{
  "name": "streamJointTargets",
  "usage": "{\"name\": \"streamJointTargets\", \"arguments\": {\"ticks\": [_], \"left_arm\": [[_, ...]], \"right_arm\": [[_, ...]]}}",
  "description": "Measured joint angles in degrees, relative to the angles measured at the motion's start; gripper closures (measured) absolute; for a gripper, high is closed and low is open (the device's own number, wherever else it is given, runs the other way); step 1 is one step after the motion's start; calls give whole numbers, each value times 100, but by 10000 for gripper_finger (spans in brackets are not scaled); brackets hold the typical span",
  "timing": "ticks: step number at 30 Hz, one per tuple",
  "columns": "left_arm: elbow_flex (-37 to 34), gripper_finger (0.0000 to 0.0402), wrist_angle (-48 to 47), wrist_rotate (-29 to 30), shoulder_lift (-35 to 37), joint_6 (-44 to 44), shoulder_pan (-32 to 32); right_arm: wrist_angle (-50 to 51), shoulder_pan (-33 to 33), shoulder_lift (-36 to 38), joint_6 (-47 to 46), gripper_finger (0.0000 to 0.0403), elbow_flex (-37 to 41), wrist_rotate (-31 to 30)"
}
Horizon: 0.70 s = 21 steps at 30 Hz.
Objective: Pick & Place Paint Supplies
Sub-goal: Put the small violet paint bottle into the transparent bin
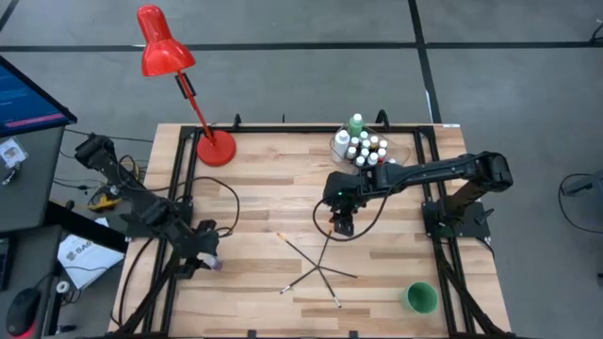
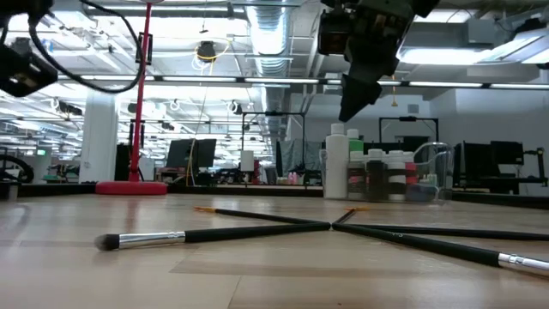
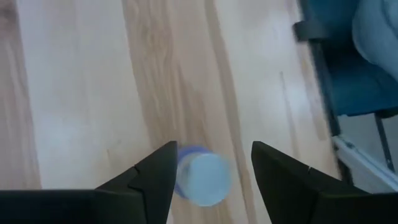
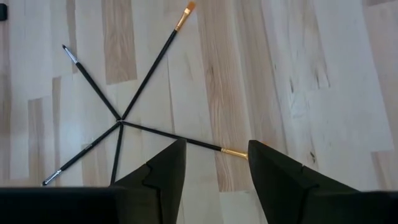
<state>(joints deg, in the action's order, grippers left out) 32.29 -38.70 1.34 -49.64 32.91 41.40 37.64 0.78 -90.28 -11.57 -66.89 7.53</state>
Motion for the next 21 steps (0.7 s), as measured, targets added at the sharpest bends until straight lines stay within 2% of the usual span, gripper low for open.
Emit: {"name": "streamJointTargets", "arguments": {"ticks": [13,21], "left_arm": [[-205,207,-33,212,-5,11,1],[-205,263,-33,290,-5,-73,1]], "right_arm": [[-45,0,0,0,239,0,2],[-45,0,0,-8,246,0,0]]}}
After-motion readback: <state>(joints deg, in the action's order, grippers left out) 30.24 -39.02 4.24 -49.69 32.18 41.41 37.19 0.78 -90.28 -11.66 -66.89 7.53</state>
